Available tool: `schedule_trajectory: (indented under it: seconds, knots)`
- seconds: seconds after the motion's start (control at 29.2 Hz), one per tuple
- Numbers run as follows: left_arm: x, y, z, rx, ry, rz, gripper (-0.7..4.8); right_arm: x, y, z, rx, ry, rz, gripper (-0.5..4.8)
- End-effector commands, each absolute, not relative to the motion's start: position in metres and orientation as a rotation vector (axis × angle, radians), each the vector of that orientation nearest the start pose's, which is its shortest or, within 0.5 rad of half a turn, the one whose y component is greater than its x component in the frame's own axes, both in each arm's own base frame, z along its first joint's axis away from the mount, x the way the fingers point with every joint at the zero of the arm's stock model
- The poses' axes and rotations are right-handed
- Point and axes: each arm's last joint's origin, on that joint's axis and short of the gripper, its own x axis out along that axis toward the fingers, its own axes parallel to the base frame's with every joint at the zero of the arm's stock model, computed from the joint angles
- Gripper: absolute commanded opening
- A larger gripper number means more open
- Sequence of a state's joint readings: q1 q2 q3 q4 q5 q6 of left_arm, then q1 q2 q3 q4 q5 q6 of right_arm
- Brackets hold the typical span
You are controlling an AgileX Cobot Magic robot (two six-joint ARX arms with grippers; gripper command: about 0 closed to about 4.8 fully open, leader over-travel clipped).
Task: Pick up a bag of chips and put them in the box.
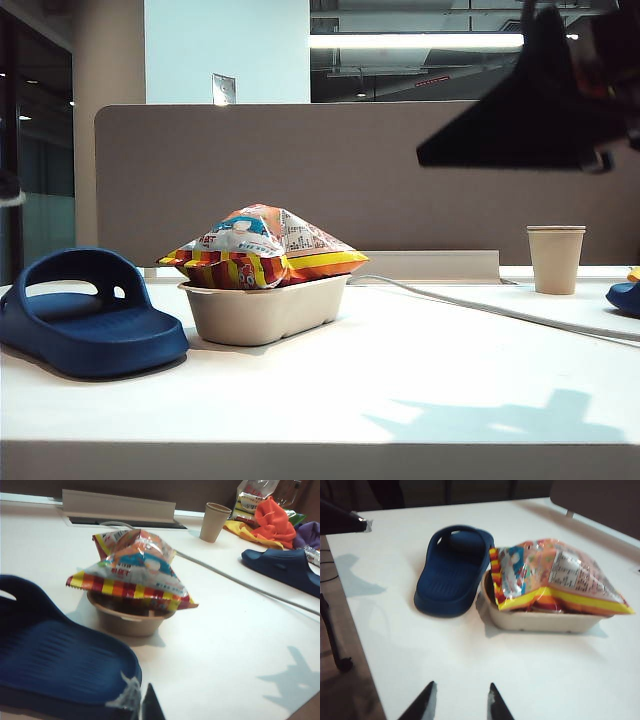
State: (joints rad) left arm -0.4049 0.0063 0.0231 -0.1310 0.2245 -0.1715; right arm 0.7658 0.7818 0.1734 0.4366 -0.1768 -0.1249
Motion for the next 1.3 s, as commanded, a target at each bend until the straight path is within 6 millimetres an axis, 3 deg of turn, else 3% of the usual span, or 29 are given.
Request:
schedule_trajectory:
  seconds: [0.03,0.41,0.58,1.3]
  knots:
    - [0.086,-0.044,0.157,-0.15,0.151,-0.629,0.16,0.113,0.116,0.18,-0.168,0.104,0.957,1.11]
    - [0.086,-0.044,0.155,-0.149,0.17,-0.627,0.17,0.11,0.113,0.167,-0.183,0.158,0.957,1.0]
    - [0.086,-0.044,0.154,-0.148,0.182,-0.625,0.17,0.108,0.111,0.161,-0.193,0.19,0.955,0.52]
    - [0.085,-0.044,0.151,-0.146,0.211,-0.622,0.18,0.101,0.104,0.134,-0.238,0.343,0.955,0.52]
